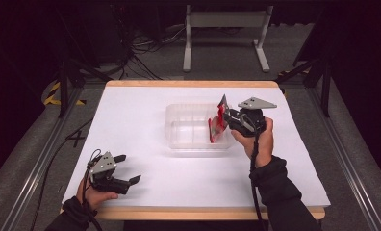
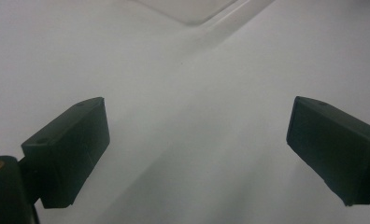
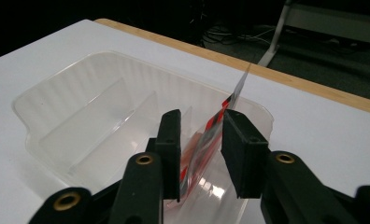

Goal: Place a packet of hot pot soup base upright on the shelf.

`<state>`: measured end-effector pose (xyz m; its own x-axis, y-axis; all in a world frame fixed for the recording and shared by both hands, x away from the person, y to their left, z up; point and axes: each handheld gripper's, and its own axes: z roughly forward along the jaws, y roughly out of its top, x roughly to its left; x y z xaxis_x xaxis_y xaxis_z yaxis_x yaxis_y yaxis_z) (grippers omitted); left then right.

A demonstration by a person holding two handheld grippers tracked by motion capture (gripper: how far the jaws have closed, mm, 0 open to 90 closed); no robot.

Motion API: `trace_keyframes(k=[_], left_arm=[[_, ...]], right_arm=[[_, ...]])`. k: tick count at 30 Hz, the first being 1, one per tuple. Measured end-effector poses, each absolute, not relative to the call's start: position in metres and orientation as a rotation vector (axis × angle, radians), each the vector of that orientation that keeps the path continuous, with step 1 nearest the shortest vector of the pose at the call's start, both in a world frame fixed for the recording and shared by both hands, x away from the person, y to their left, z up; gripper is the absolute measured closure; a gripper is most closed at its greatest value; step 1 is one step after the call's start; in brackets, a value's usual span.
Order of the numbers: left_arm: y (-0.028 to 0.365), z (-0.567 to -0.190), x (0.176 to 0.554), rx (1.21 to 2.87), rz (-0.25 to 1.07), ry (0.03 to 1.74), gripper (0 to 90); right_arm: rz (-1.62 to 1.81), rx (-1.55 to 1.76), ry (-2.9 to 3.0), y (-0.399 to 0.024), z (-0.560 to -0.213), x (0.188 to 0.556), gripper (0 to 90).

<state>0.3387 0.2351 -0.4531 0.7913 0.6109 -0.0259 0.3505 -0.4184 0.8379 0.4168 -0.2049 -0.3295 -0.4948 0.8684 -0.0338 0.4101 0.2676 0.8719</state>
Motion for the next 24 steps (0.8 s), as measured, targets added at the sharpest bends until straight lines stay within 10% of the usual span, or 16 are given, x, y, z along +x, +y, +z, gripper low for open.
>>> trace_keyframes(k=[24], left_arm=[[0.233,-0.454,0.340,2.052,0.344,0.712,6.7]], right_arm=[[1.001,0.707,2.174,-0.234,-0.322,0.372,34.4]])
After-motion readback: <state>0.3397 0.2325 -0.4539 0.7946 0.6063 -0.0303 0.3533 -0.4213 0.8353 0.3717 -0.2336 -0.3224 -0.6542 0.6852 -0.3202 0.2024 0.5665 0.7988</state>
